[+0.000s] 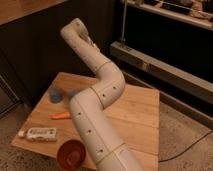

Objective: Push the eraser across the table

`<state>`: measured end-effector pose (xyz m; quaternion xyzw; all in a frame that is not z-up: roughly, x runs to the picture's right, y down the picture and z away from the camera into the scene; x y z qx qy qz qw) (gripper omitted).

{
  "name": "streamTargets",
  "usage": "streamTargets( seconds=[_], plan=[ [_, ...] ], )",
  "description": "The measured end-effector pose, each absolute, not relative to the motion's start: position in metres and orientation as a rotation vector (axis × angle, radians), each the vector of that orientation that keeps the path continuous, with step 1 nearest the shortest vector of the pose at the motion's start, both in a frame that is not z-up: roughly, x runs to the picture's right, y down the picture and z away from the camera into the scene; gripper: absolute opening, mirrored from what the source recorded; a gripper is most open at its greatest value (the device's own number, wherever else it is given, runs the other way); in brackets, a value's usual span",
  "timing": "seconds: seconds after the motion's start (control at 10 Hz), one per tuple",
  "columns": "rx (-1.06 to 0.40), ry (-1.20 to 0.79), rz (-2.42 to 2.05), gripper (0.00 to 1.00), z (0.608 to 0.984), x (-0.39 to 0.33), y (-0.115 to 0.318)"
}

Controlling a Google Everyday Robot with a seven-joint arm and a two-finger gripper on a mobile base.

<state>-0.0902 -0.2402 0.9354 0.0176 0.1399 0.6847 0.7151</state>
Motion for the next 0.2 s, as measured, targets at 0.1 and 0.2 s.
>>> streamTargets(
  seconds=[0.1,0.2],
  plan=[
    [0.039,0.311,1.516,0.67,0.9356,-0.0896,-0.24],
    [0.039,0.31,1.516,0.67,0.9356,-0.0898,-0.24]
  ],
)
